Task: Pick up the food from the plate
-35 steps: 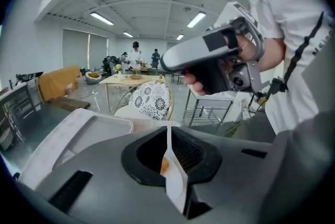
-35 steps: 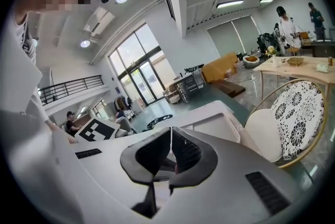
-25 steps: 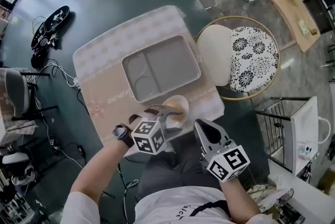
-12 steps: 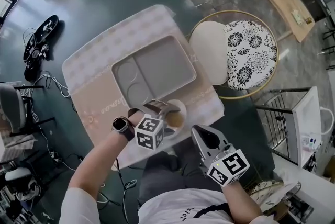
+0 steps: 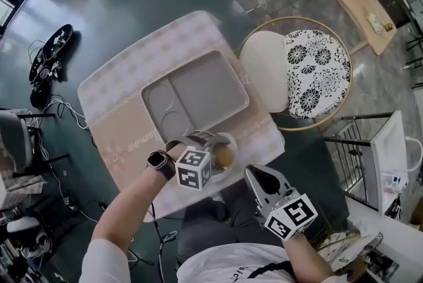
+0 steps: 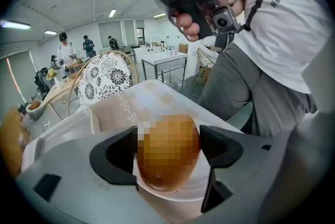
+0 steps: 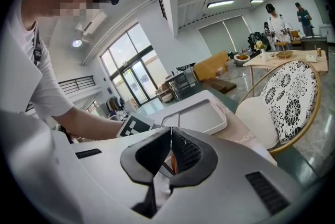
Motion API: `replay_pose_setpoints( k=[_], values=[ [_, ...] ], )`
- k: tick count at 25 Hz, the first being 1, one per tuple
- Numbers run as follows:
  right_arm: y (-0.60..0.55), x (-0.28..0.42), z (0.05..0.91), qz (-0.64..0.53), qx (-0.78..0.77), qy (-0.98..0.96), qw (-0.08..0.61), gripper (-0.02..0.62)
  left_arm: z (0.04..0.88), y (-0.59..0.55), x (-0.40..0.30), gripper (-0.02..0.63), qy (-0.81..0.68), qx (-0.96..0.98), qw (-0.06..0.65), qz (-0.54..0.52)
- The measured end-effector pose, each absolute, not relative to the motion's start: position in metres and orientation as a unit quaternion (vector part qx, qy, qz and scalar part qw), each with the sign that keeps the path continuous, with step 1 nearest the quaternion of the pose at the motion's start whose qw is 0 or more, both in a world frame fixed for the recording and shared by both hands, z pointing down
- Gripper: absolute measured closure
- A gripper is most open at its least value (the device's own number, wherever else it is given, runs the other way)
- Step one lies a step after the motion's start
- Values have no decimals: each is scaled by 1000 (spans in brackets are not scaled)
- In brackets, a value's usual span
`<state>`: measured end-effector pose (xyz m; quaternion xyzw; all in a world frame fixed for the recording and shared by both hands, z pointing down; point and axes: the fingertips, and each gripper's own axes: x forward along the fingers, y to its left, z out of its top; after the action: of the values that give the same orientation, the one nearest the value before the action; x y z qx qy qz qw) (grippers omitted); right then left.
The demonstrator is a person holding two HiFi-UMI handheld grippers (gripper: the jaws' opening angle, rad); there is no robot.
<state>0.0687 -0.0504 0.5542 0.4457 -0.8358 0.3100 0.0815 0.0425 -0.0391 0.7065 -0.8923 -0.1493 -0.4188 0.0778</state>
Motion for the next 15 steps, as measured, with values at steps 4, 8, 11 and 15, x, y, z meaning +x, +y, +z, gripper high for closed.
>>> replay_pose_setpoints(
  k=[4,8,11,15],
  values=[
    [-50,69,550,307,445,-838,82,578,701,-40,39,256,-132,-896,73,-417],
    [-51,67,543,302,442,-841,81,578,686,-43,36,256,-108,-904,59,-408],
    [-50,62,530,298,436,-845,79,578,666,-39,34,256,-95,-909,52,-402],
    [-48,53,508,291,424,-854,78,578,632,-30,33,256,-85,-913,55,-396]
  ],
)
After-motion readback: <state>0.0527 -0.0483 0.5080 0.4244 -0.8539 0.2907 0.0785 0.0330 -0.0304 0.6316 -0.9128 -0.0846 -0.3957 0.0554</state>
